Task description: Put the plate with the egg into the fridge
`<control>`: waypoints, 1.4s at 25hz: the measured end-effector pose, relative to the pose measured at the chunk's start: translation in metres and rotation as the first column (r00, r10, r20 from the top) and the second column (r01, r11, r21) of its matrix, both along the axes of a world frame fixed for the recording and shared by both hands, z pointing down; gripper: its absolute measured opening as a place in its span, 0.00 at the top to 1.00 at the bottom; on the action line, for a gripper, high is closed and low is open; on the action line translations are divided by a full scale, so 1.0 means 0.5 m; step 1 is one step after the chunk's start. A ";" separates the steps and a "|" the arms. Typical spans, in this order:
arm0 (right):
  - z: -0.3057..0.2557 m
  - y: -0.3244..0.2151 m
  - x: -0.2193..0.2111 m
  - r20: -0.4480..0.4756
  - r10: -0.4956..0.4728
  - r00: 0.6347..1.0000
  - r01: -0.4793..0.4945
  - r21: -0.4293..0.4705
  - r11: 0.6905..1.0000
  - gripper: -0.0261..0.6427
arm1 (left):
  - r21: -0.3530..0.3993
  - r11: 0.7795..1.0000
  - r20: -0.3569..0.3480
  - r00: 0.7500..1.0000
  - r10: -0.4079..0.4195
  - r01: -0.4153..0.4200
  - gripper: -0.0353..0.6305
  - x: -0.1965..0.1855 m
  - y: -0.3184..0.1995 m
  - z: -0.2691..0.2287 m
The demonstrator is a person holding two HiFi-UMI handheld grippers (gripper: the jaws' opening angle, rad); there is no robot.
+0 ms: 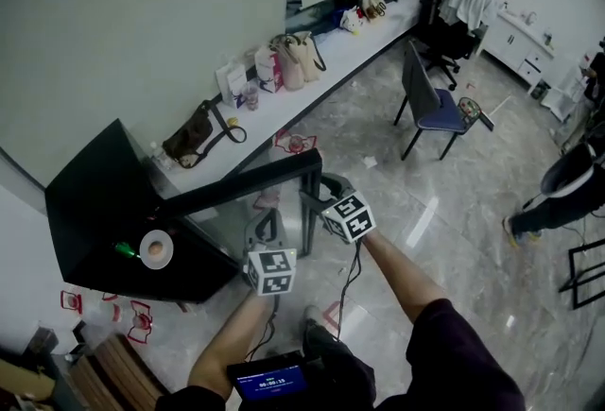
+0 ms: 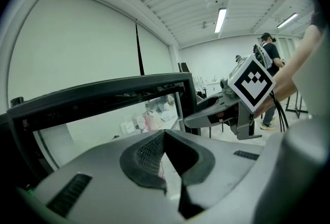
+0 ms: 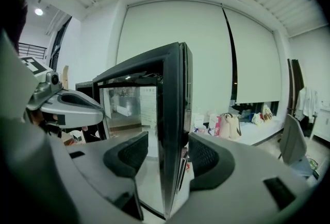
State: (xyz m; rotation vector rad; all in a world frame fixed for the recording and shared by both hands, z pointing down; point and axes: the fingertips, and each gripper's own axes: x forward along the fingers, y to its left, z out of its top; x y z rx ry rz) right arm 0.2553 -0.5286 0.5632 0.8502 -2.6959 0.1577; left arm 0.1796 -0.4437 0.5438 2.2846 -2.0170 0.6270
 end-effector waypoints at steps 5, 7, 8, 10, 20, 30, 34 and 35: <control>-0.009 0.140 0.051 -0.008 0.100 0.995 -0.100 0.004 0.995 0.62 | -0.028 0.998 -0.010 0.999 0.047 -0.048 0.93 0.010 0.134 -0.013; -0.010 0.196 0.064 -0.012 0.142 0.990 -0.142 0.000 0.990 0.62 | -0.033 0.997 -0.020 0.998 0.066 -0.067 0.94 0.009 0.188 -0.010; -0.010 0.222 0.069 -0.014 0.163 0.987 -0.163 -0.001 0.987 0.62 | -0.026 0.997 -0.023 0.997 0.077 -0.077 0.93 0.008 0.212 -0.008; -0.010 0.278 0.073 -0.017 0.191 0.981 -0.191 0.002 0.982 0.62 | -0.014 0.995 -0.024 0.995 0.095 -0.095 0.93 0.005 0.262 -0.003; -0.015 0.557 0.055 -0.033 0.091 0.995 -0.090 0.040 0.995 0.62 | -0.020 0.997 -0.053 0.996 0.068 -0.069 0.93 -0.009 0.461 0.026; -0.021 0.780 -0.023 -0.013 -0.227 0.974 0.227 0.076 0.971 0.62 | 0.002 0.990 -0.051 0.989 -0.140 0.140 0.93 -0.062 0.635 0.024; -0.016 0.855 -0.074 0.000 -0.356 0.935 0.355 0.082 0.931 0.62 | -0.009 0.971 -0.035 0.970 -0.239 0.239 0.93 -0.103 0.717 0.039; -0.015 0.873 -0.091 -0.002 -0.389 0.921 0.387 0.083 0.918 0.63 | -0.011 0.966 -0.030 0.965 -0.260 0.260 0.93 -0.115 0.736 0.042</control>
